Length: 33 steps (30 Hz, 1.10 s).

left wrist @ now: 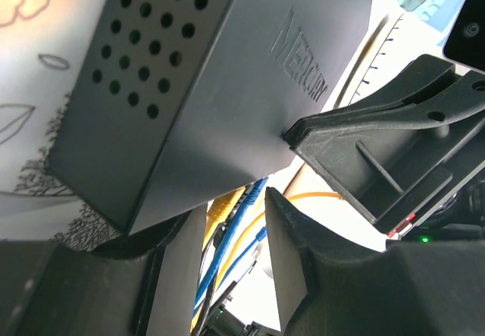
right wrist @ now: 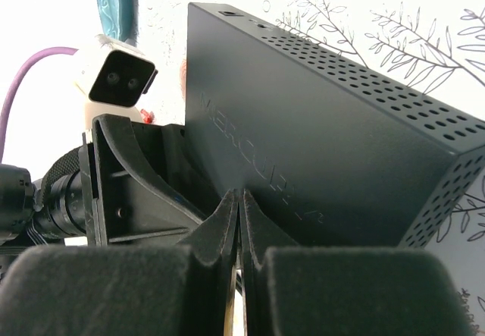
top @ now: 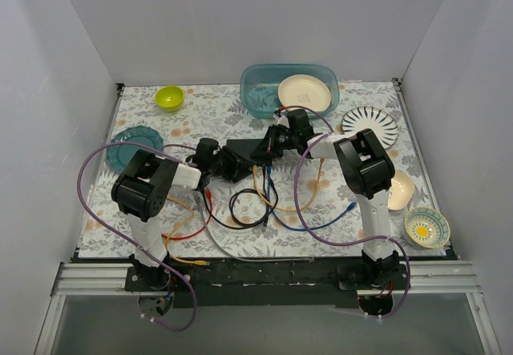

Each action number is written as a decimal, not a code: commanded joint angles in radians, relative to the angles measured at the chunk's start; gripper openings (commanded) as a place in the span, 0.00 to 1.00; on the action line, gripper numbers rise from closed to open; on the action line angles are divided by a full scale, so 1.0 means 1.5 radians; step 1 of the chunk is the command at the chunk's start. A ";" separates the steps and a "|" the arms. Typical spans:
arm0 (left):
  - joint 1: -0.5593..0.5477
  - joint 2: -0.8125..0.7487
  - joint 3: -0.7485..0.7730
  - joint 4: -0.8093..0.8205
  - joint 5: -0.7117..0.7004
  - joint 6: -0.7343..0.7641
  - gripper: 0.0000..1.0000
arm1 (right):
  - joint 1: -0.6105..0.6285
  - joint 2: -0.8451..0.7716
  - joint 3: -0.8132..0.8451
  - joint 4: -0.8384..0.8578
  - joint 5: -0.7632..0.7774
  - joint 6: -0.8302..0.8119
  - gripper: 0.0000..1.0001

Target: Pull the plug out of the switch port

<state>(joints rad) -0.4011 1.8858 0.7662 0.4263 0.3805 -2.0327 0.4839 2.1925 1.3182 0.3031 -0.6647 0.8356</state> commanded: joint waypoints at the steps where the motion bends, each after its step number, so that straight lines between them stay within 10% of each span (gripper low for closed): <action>1: -0.003 0.049 -0.001 -0.092 -0.080 0.000 0.37 | 0.002 0.029 -0.031 -0.056 0.038 -0.024 0.07; 17: -0.019 0.066 0.024 -0.127 -0.105 0.010 0.20 | 0.002 0.029 -0.035 -0.054 0.035 -0.026 0.06; 33: -0.019 0.041 -0.031 -0.048 -0.055 0.117 0.33 | -0.008 0.030 -0.035 -0.052 0.036 -0.025 0.07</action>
<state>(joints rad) -0.4213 1.9190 0.7712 0.5095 0.3477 -1.9495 0.4782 2.1925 1.3106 0.3187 -0.6666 0.8391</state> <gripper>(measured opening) 0.318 0.070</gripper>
